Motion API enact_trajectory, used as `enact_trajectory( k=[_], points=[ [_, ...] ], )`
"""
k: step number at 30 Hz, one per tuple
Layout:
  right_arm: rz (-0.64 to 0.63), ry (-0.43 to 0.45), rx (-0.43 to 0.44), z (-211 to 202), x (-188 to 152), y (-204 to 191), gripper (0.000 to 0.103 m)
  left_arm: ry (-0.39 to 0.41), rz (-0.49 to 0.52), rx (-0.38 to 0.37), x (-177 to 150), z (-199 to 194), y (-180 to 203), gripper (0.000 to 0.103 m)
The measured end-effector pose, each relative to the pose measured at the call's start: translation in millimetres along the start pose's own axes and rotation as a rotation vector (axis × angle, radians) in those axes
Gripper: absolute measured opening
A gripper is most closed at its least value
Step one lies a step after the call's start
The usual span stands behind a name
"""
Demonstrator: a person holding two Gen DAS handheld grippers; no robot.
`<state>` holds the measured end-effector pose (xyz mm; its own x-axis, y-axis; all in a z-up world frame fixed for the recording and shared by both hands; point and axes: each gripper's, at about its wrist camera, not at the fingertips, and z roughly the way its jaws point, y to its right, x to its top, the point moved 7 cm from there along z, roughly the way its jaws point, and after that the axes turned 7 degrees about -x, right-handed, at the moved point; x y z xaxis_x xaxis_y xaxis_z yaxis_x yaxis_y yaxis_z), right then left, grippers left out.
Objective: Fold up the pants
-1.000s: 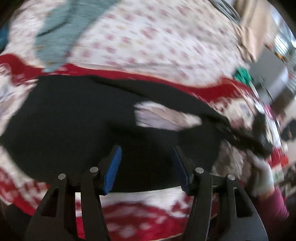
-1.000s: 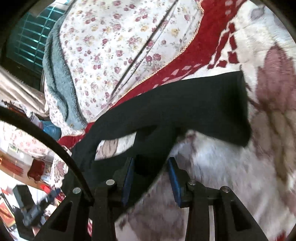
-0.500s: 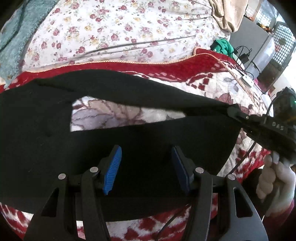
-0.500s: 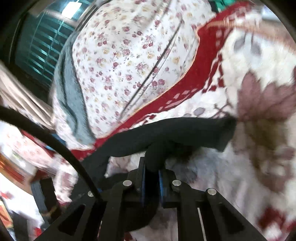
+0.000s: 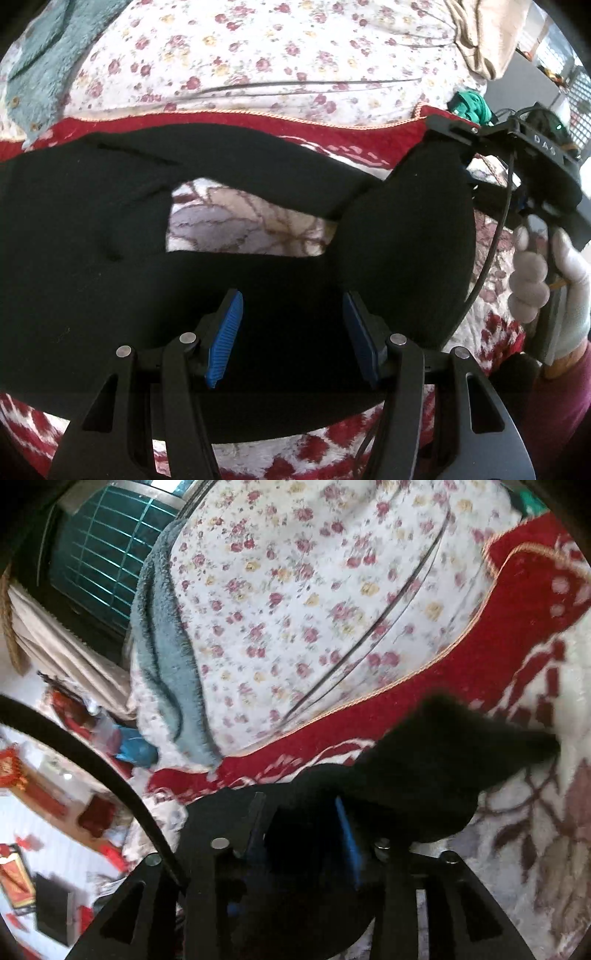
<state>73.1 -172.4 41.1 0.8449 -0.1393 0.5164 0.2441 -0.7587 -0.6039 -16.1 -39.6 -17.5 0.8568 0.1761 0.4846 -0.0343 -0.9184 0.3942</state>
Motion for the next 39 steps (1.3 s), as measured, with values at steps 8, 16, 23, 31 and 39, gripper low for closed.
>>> enact_trajectory(
  k=[8,16,23,31,39],
  points=[
    [0.085,-0.196,0.012,86,-19,8,0.045,0.027,-0.033,0.034,-5,-20,-18,0.055],
    [0.003,-0.025,-0.069,-7,-17,16,0.046,0.091,-0.045,-0.054,-11,-49,-11,0.055],
    [0.219,-0.08,-0.003,6,-34,61,0.046,0.058,-0.092,-0.122,-32,-56,-13,0.055],
    [0.413,-0.102,0.208,36,-44,44,0.049,0.131,-0.226,-0.158,-46,-61,-27,0.057],
    [0.438,0.014,0.241,42,-34,49,0.011,0.104,-0.268,-0.165,-53,-53,-33,0.059]
  ],
)
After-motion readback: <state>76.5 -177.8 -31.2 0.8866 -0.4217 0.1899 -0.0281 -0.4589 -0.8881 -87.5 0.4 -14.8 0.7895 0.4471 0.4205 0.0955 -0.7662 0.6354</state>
